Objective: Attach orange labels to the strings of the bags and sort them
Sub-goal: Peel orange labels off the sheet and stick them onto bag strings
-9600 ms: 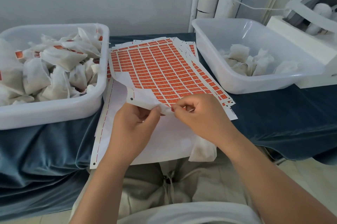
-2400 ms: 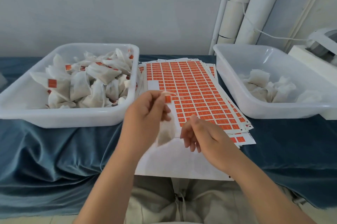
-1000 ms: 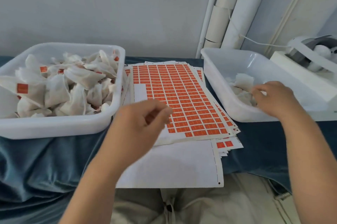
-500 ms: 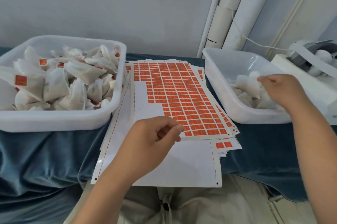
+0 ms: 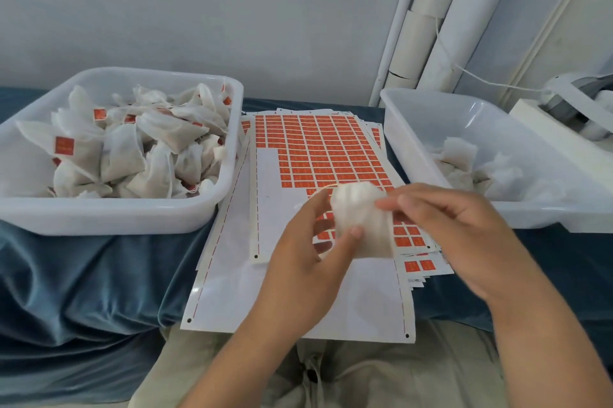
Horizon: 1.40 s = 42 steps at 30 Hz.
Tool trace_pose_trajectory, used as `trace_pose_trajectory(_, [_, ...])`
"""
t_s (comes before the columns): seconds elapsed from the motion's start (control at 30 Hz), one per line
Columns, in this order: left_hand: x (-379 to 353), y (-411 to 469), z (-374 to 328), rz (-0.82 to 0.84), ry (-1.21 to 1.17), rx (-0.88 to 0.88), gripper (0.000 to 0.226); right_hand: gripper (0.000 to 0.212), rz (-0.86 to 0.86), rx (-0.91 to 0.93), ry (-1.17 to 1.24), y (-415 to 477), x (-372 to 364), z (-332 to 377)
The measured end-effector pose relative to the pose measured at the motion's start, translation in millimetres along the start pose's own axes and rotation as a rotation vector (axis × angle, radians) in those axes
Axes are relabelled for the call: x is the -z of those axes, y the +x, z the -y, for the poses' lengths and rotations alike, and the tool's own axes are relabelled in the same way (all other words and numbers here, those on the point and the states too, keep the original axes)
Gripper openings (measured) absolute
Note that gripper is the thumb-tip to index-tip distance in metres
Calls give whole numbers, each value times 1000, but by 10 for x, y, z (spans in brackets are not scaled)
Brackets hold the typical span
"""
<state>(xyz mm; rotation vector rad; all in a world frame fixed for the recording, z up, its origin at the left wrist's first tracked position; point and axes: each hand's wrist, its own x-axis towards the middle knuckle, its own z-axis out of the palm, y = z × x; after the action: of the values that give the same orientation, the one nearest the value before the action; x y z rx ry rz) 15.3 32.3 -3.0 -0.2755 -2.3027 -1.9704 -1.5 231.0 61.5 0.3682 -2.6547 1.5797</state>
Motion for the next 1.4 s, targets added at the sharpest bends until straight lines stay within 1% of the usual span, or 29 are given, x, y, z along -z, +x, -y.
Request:
trace_pose_trajectory(0.07, [-66,-49,1,-61,-97,-1,52,32,21,28,-2,-45,-123,-31])
trace_pose_trajectory(0.1, [-97,-71,9,-69,-130,9,52,28,14,51,-24,-55,-170,-35])
trace_pose_trajectory(0.17, [-132,-93,27,-93,-179,57,64,22,-34,93,-53,-56,-239,-43])
trace_pose_trajectory(0.2, [-136,-94,24,-117,-195,87,71,23,-65,98,-51,-54,-264,-51])
trace_pose_trajectory(0.23, [-130,-93,18,-124,-203,105,71,23,-86,97,-44,-53,-284,-58])
trace_pose_trajectory(0.3, [-115,-75,20,-64,-227,101,50,22,-86,99,-40,-50,-333,-74])
trace_pose_trajectory(0.33, [-107,-65,15,-5,-243,90,44,22,-59,100,-42,-52,-365,-75])
trace_pose_trajectory(0.37, [-101,-60,26,57,-256,81,44,22,-14,99,-36,-57,-397,-79])
trace_pose_trajectory(0.43, [-102,-52,60,132,-292,108,59,24,123,81,-18,-70,-455,-90])
trace_pose_trajectory(0.47, [-92,-46,70,146,-325,142,62,26,193,68,-17,-76,-474,-98])
trace_pose_trajectory(0.5, [-81,-37,84,150,-350,172,60,27,232,57,-17,-77,-481,-105])
trace_pose_trajectory(0.53, [-66,-27,97,150,-351,193,53,28,228,47,-7,-70,-475,-112])
trace_pose_trajectory(0.57, [-46,-15,113,143,-332,206,43,28,177,42,20,-59,-459,-120])
trace_pose_trajectory(0.6, [-25,-4,115,129,-311,218,36,26,86,39,62,-48,-439,-124])
trace_pose_trajectory(0.63, [-7,6,117,109,-293,229,34,22,-16,35,91,-35,-417,-122])
trace_pose_trajectory(0.67, [9,17,114,90,-279,247,37,17,-101,37,74,-21,-399,-122])
trace_pose_trajectory(0.7, [26,25,123,80,-256,265,42,13,-141,44,5,-8,-390,-120])
trace_pose_trajectory(0.73, [37,33,134,81,-223,276,45,18,-125,43,-88,-3,-387,-124])
trace_pose_trajectory(0.8, [54,37,126,111,-151,270,43,31,-27,12,-235,2,-392,-165])
trace_pose_trajectory(0.87, [74,34,106,126,-122,259,44,22,29,16,-267,6,-415,-182])
trace_pose_trajectory(0.93, [102,40,105,114,-99,255,38,13,9,40,-277,-1,-416,-193])
trace_pose_trajectory(1.0, [126,57,106,115,-78,248,33,10,-21,17,-261,0,-390,-185])
trace_pose_trajectory(1.03, [145,67,116,130,-64,247,30,13,-21,-2,-224,9,-377,-187])
trace_pose_trajectory(1.07, [167,76,131,153,-43,242,25,21,0,-30,-165,17,-366,-192])
trace_pose_trajectory(1.13, [207,78,145,238,-28,212,15,39,92,-127,-36,35,-369,-196])
trace_pose_trajectory(1.2, [211,69,129,308,-21,160,26,49,185,-227,96,42,-388,-202])
trace_pose_trajectory(1.23, [195,68,125,309,-4,123,28,48,226,-267,192,46,-391,-219])
trace_pose_trajectory(1.3, [149,64,135,271,61,54,25,39,293,-312,421,63,-367,-281])
trace_pose_trajectory(1.4, [117,64,149,229,105,34,25,26,329,-321,772,78,-324,-353])
